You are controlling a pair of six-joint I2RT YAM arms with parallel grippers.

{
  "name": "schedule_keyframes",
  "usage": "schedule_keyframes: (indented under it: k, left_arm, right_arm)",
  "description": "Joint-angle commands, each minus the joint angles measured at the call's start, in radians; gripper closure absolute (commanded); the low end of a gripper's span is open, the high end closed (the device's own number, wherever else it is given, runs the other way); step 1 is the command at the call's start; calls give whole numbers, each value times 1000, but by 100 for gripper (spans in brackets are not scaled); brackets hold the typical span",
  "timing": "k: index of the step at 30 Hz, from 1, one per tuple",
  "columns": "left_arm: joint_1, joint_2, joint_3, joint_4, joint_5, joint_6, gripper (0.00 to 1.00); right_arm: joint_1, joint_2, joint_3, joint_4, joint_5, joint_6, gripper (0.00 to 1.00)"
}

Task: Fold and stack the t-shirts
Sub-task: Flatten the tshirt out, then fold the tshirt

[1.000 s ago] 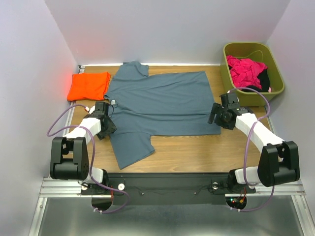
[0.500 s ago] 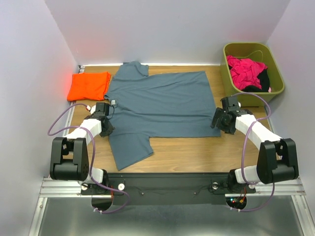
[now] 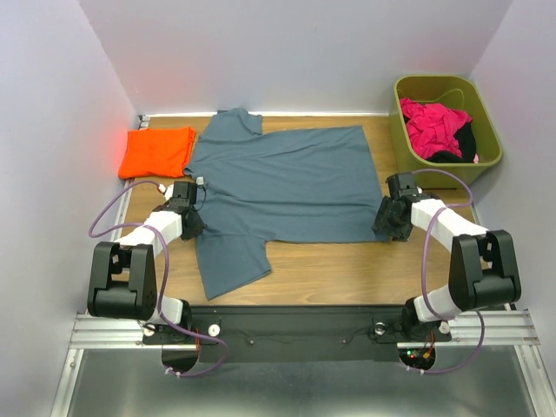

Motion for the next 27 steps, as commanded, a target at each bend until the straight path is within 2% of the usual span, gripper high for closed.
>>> schedule_keyframes:
  k: [1, 3, 10, 14, 16, 17, 20, 21, 23, 27]
  left_arm:
    - [-16, 8, -41, -33, 52, 6, 100]
    - [-18, 0, -41, -32, 49, 4, 100]
    - [-18, -3, -40, -35, 44, 3, 100]
    - [-18, -9, -41, -33, 52, 3, 100]
    - [-18, -17, -43, -32, 58, 0, 100]
    - [-16, -20, -43, -36, 59, -3, 100]
    - [-5, -34, -33, -55, 69, -14, 100]
    - [4, -49, -29, -64, 73, -19, 100]
    - [13, -67, -14, -93, 84, -23, 100]
    - [28, -124, 13, -167, 116, -46, 100]
  right_arm:
    - [-6, 31, -9, 25, -8, 27, 40]
    - [-6, 46, -11, 34, -10, 27, 44]
    - [-6, 63, -40, 47, -11, 27, 45]
    - [-6, 60, -55, 47, 3, 21, 52]
    - [-6, 53, -58, 45, 13, 16, 63]
    - [-8, 48, -58, 44, 16, 13, 73]
    - [-10, 30, -54, 39, 13, 12, 86]
    - [-8, 8, -49, 33, 12, 10, 94]
    - [-10, -16, -45, 21, 13, 4, 99]
    - [-11, -64, -17, -35, 10, -7, 99]
